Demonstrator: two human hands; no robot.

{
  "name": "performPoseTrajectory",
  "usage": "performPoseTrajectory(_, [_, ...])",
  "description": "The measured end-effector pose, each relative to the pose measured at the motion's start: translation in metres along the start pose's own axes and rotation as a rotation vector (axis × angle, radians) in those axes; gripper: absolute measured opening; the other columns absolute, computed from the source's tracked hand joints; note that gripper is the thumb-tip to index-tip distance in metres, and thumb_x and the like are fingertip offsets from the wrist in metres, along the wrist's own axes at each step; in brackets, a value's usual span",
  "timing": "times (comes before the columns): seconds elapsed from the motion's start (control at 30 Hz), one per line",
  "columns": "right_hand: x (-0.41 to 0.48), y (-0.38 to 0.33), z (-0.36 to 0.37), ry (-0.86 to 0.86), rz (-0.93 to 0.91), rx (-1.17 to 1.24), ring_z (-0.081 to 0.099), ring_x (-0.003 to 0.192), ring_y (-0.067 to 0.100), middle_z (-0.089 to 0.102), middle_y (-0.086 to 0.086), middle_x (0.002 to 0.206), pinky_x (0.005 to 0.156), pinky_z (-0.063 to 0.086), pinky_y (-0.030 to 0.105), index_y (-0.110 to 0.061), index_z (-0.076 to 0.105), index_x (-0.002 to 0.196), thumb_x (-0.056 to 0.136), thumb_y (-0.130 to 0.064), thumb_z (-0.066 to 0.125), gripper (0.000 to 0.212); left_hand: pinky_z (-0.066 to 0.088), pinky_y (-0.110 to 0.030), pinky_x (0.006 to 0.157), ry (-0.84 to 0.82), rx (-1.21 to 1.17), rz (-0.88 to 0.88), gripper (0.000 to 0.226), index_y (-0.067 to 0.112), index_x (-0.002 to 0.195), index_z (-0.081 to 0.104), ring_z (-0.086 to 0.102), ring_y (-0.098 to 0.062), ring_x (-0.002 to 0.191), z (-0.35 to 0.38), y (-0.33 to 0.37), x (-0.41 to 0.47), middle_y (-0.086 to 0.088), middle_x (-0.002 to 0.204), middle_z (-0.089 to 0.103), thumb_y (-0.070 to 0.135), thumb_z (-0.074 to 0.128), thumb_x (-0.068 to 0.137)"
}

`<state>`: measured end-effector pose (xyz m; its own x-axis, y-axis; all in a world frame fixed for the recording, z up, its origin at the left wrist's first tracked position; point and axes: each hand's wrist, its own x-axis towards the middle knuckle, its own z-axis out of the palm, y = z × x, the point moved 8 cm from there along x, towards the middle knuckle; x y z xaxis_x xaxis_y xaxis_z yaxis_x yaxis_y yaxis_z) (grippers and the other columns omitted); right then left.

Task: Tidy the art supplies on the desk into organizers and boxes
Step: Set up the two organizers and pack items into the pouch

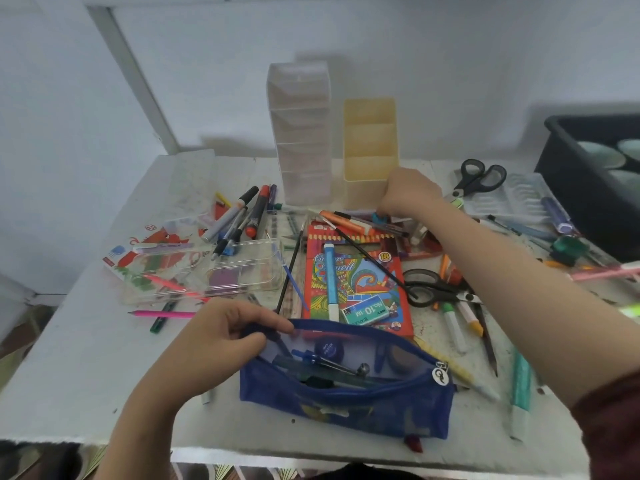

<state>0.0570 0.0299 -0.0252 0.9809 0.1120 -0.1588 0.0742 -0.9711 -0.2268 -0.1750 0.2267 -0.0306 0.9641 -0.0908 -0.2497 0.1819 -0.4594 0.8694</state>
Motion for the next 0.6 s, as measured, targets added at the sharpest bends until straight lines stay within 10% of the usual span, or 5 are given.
performPoseTrajectory(0.23, [-0.047,-0.024,-0.055,0.298,-0.201,0.037,0.061,0.081,0.024,0.066,0.008,0.082,0.06,0.042,0.029,-0.006,0.071,0.084,0.078,-0.016,0.061,0.015,0.053,-0.014,0.069,-0.078,-0.025,0.061,0.064,0.042,0.09,0.074,0.067,-0.004,0.093,0.002,0.003,-0.008,0.016,0.099,0.071,-0.017,0.053,0.076])
performPoseTrajectory(0.6, [-0.204,-0.1,-0.004,-0.208,-0.773,0.184,0.05,0.05,-0.001,0.052,-0.015,0.049,0.046,0.036,0.012,-0.021,0.071,0.076,0.082,-0.025,0.061,0.013,0.05,-0.012,0.08,-0.125,0.034,0.121,0.066,0.048,0.101,0.068,0.064,-0.005,0.102,0.002,0.001,-0.014,0.016,0.104,0.07,-0.011,0.061,0.074])
